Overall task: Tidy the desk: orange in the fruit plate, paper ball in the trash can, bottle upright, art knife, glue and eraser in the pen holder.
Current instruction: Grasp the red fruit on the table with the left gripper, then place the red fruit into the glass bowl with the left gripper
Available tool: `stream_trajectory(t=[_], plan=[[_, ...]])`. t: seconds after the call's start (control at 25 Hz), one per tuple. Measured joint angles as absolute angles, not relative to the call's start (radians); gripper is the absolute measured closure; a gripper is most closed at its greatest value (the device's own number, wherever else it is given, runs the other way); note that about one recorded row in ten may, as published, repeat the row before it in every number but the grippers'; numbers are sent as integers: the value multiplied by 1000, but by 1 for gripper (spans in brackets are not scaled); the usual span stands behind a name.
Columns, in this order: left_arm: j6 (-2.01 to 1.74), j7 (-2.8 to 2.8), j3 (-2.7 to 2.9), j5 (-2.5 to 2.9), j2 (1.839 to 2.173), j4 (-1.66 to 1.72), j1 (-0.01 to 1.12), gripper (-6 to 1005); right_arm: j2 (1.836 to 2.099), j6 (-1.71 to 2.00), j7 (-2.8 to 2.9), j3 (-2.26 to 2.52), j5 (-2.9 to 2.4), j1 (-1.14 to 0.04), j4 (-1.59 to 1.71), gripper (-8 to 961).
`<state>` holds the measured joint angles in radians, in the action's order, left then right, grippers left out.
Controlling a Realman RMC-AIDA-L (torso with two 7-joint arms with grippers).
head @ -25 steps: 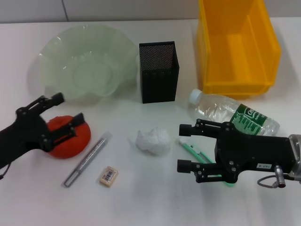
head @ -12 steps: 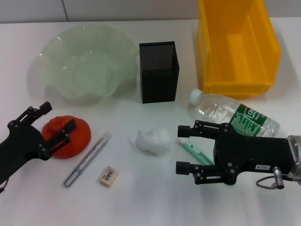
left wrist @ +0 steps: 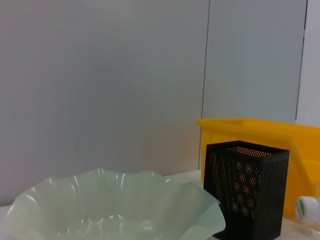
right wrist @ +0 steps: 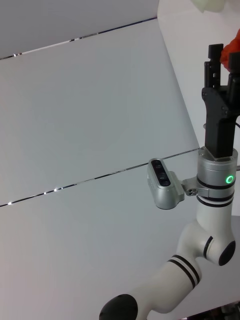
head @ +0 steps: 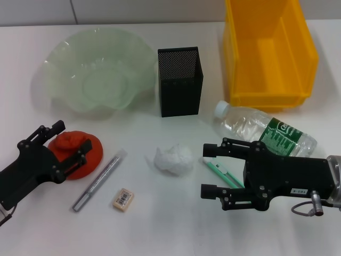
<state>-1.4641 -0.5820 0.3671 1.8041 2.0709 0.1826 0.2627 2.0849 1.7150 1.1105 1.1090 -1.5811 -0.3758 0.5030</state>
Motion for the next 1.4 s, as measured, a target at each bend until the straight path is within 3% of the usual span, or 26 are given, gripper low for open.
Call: stream_trajectory(t=[0.68, 0.84, 1.04, 1.4], plan=[[-1398, -588, 379, 1805, 2069, 170, 272, 227, 2085, 1715, 1111, 1109, -1582, -377, 503, 133], [-1396, -584, 380, 1805, 2070, 170, 274, 395, 2085, 1715, 1111, 1107, -1582, -379, 503, 134], [-1405, -583, 380, 1806, 2071, 170, 277, 690, 2085, 1716, 1111, 1106, -1582, -379, 503, 134], [-1543, -643, 371, 1798, 2068, 212, 292, 789, 2086, 1715, 1111, 1105, -1581, -381, 503, 134]])
